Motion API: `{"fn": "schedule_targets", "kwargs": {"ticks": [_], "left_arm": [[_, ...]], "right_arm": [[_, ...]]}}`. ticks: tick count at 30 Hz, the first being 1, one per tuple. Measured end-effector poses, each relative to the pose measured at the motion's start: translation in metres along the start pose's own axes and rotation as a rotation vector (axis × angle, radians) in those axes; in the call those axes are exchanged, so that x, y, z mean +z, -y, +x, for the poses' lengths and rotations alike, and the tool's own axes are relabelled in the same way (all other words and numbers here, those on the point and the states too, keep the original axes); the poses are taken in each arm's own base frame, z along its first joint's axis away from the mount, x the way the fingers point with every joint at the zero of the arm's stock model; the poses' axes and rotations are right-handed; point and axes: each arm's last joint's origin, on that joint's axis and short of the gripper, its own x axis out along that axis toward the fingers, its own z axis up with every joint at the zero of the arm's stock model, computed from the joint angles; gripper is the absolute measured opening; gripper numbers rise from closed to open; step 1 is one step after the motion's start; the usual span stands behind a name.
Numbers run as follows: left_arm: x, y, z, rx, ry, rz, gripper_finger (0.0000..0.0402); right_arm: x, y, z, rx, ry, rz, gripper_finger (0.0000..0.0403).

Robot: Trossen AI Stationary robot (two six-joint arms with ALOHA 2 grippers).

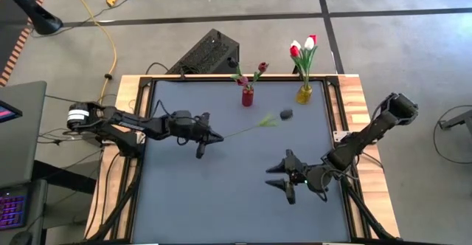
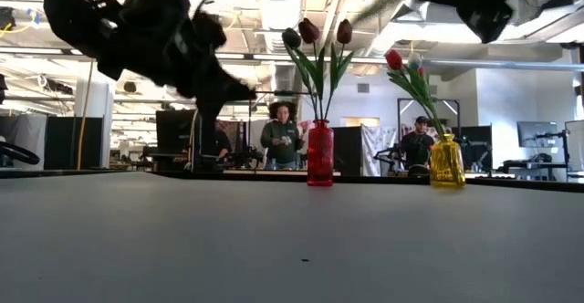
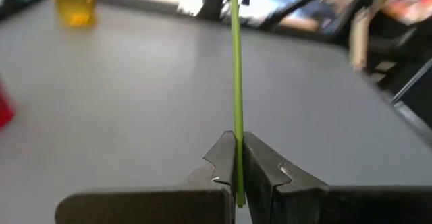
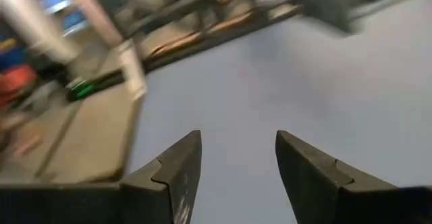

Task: Sort flowers into vase by color
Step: Put the black tulip into the red vase

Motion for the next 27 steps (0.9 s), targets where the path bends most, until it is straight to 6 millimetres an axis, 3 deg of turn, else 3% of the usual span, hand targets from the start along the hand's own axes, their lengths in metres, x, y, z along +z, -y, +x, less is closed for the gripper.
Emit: {"fn": "schedule_targets", "kwargs": {"ticks": [5,13,27], "left_arm": [[0.011,0.021,0.002,-0.092,0.130,0.058,0.0000],[0.019,0.046,0.003,-0.113,0.245,0.095,0.0000],[0.029,0.057,0.005,-0.078,0.313,0.094,0.0000]], "right_arm": [[0.016,0.017,0.011,-0.159,0.128,-0.003,0.0216],[0.054,0.034,0.023,-0.099,0.305,-0.082,0.0216],[0.078,0.043,0.025,-0.042,0.434,-0.331,0.0216]]}}
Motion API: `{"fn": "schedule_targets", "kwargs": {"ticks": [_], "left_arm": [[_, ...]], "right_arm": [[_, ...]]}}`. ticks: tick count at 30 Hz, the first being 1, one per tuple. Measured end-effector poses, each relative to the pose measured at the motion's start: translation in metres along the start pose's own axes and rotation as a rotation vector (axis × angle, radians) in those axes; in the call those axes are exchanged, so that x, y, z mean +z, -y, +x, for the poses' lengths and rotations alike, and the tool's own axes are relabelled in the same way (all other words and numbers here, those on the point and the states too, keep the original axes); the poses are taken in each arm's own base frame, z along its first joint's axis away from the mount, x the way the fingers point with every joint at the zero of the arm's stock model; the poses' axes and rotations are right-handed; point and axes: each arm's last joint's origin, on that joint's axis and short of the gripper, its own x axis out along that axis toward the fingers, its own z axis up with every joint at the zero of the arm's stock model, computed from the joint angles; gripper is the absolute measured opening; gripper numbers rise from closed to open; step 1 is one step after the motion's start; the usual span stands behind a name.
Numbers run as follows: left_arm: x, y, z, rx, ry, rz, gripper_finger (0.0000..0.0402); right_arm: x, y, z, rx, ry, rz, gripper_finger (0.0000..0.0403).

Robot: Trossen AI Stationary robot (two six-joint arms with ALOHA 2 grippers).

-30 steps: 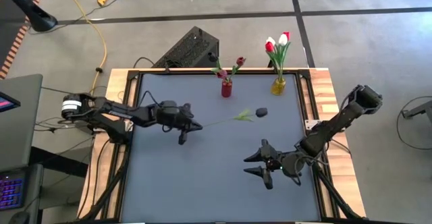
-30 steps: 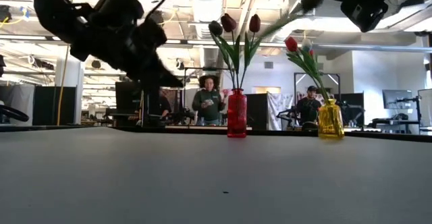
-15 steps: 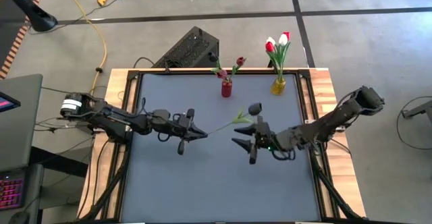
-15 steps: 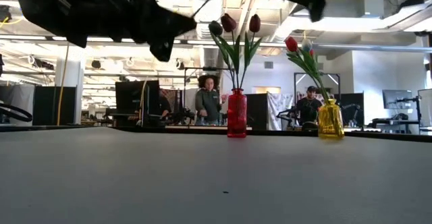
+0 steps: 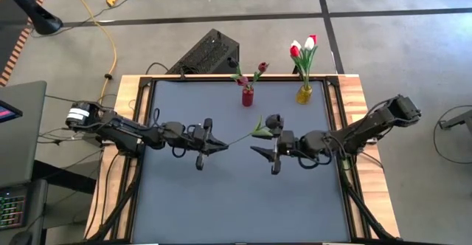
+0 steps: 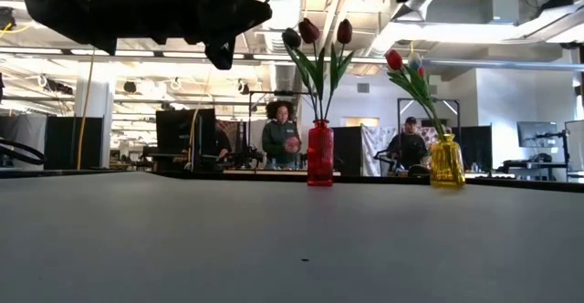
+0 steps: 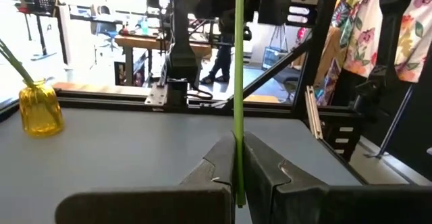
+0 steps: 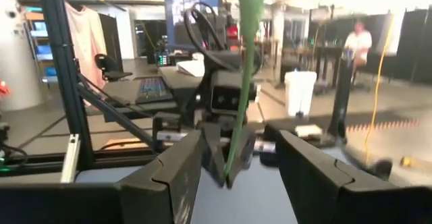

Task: Sort flowers into vase by color
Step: Put the black tulip into the red vase

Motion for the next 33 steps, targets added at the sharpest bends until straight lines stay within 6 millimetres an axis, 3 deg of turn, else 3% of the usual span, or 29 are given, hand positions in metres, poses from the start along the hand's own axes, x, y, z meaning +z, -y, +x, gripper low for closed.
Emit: {"fn": "schedule_targets", "kwargs": {"ticks": [5,21,27,33], "left_arm": [[-0.001,-0.001,0.000,0.031,-0.007,0.000,0.0000],[-0.002,-0.002,0.000,0.052,-0.020,-0.001,0.0000],[-0.002,-0.002,0.000,0.059,-0.020,0.018,0.0000],[-0.002,-0.004,0.000,0.101,-0.016,0.027,0.0000]], "right_arm": [[0.004,0.002,0.002,0.013,0.038,-0.078,0.0216],[0.015,0.025,0.015,0.006,0.074,-0.085,0.0214],[0.015,0.028,0.016,-0.001,0.077,-0.086,0.0184],[0.016,0.030,0.016,-0.009,0.083,-0.085,0.0128]]}}
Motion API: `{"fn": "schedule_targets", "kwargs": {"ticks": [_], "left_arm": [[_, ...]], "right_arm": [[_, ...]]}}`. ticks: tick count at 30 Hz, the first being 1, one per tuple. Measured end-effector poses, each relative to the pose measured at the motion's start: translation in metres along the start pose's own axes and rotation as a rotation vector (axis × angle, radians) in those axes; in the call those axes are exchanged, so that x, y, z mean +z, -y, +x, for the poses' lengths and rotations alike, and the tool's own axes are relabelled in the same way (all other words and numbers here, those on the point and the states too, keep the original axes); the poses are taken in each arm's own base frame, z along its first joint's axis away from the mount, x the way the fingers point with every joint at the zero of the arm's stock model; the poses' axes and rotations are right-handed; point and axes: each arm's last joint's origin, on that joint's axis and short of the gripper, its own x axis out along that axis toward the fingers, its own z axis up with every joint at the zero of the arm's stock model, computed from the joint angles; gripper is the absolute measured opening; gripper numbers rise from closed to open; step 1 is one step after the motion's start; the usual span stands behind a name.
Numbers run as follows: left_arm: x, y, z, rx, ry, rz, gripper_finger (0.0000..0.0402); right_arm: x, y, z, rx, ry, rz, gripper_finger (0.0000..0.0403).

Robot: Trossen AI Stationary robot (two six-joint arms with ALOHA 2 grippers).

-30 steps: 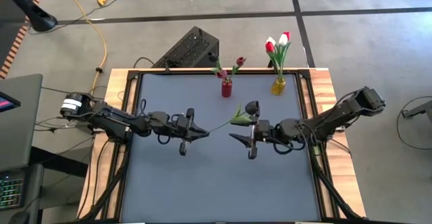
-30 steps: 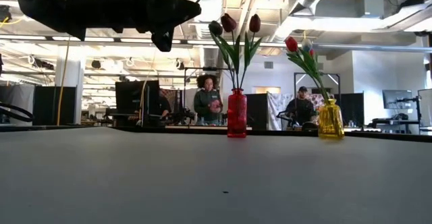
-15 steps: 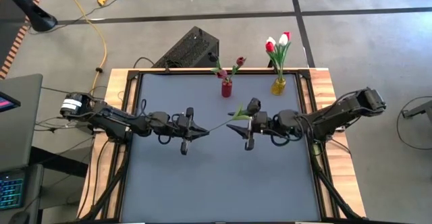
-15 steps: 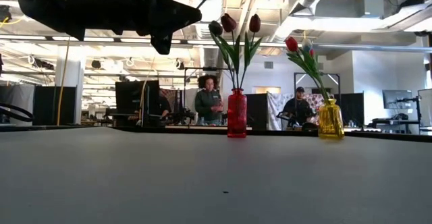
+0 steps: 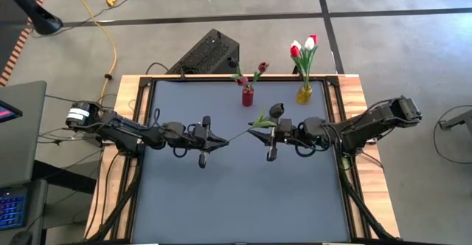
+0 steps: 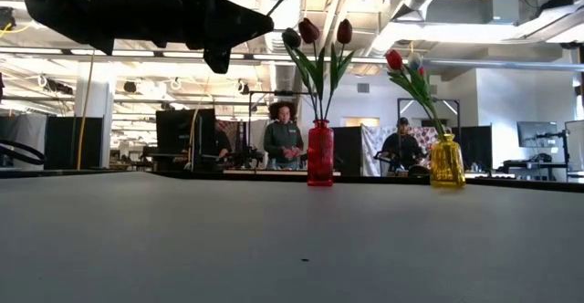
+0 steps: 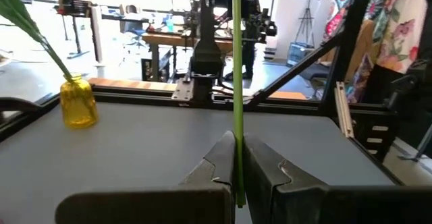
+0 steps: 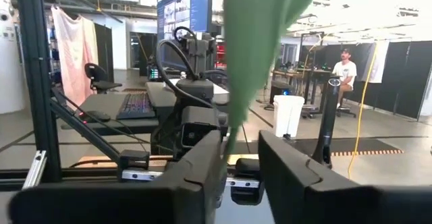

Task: Sort flowers into vase by color
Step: Put the black tulip into the red vase

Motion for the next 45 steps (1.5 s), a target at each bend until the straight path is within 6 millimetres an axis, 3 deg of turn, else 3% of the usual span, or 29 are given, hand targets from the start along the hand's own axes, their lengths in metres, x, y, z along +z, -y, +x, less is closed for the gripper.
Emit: {"fn": "schedule_targets", "kwargs": {"ticks": [10,14,17,23,27,31,40,45], "left_arm": [[0.000,-0.004,0.000,0.076,0.007,0.000,0.0000],[0.000,-0.005,0.000,0.094,0.006,0.001,0.0008],[-0.002,-0.005,0.000,0.095,-0.019,0.014,0.0040],[-0.008,-0.006,0.000,0.100,-0.084,0.047,0.0148],[-0.011,-0.010,-0.001,0.189,-0.118,0.088,0.0210],[-0.016,-0.020,-0.003,0.322,-0.177,0.124,0.0244],[-0.013,-0.040,-0.004,0.374,-0.152,0.096,0.0252],[-0.005,-0.054,-0.005,0.427,-0.086,0.084,0.0252]], "right_arm": [[0.000,0.000,0.000,0.002,-0.001,0.000,0.0027],[0.000,-0.001,0.000,0.009,-0.002,-0.003,0.0016],[0.000,0.000,-0.001,0.011,-0.011,-0.004,0.0017],[0.004,0.006,-0.007,0.000,-0.066,-0.032,0.0019],[0.010,0.019,-0.015,-0.050,-0.119,-0.053,0.0019],[0.014,0.038,-0.022,-0.161,-0.181,-0.067,0.0019],[0.022,0.080,-0.027,-0.333,-0.168,-0.078,0.0018],[0.022,0.096,-0.025,-0.343,-0.272,-0.084,0.0018]]}}
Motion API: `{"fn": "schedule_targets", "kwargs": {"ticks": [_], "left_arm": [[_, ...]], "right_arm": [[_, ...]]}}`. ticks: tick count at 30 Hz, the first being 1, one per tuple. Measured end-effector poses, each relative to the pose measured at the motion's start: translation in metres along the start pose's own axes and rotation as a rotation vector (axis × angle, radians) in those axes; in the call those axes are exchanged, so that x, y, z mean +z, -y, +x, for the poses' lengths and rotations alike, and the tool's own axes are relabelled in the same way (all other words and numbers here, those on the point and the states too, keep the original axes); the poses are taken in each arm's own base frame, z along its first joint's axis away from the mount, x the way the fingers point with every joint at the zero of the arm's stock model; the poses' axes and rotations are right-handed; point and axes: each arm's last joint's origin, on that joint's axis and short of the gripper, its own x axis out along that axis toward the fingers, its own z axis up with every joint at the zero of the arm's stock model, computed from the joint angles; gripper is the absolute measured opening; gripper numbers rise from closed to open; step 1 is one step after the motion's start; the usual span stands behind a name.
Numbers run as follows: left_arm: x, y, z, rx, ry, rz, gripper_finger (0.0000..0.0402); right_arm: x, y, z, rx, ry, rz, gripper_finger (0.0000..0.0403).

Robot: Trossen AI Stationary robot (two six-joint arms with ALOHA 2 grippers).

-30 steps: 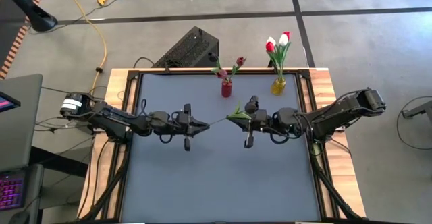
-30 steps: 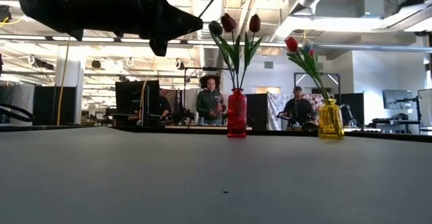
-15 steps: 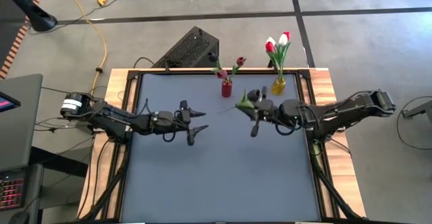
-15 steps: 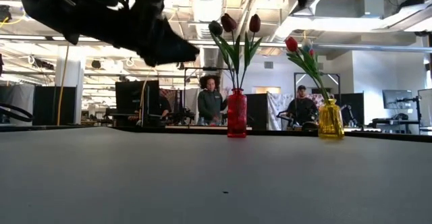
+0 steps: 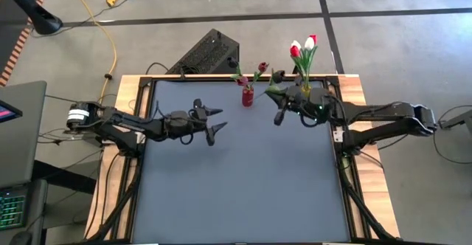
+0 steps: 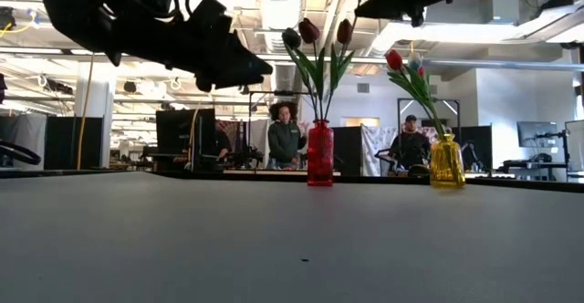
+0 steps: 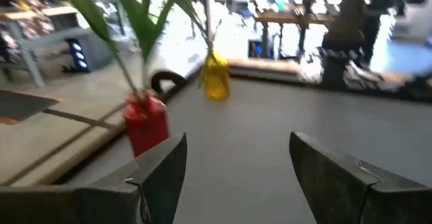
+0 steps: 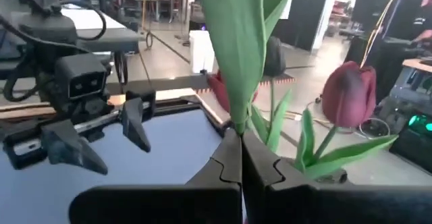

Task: Sort flowers into vase by color
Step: Put the black tulip into the red vase

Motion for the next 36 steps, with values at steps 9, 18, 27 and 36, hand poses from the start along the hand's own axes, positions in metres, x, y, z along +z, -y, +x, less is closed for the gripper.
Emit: {"fn": "schedule_targets", "kwargs": {"ticks": [9,18,27,36], "left_arm": [[0.001,-0.017,0.004,0.054,0.013,-0.035,0.0252],[-0.002,-0.017,0.004,0.052,-0.019,-0.013,0.0252],[-0.002,-0.016,0.004,0.031,-0.019,-0.005,0.0252],[-0.002,-0.016,0.004,0.030,-0.019,-0.004,0.0252]], "right_arm": [[0.006,0.020,0.012,-0.047,0.000,0.008,0.0019],[-0.004,0.029,0.027,-0.100,-0.028,0.008,0.0020],[-0.010,0.031,0.040,-0.114,-0.012,0.006,0.0020],[-0.011,0.038,0.041,-0.142,-0.017,0.002,0.0020]]}}
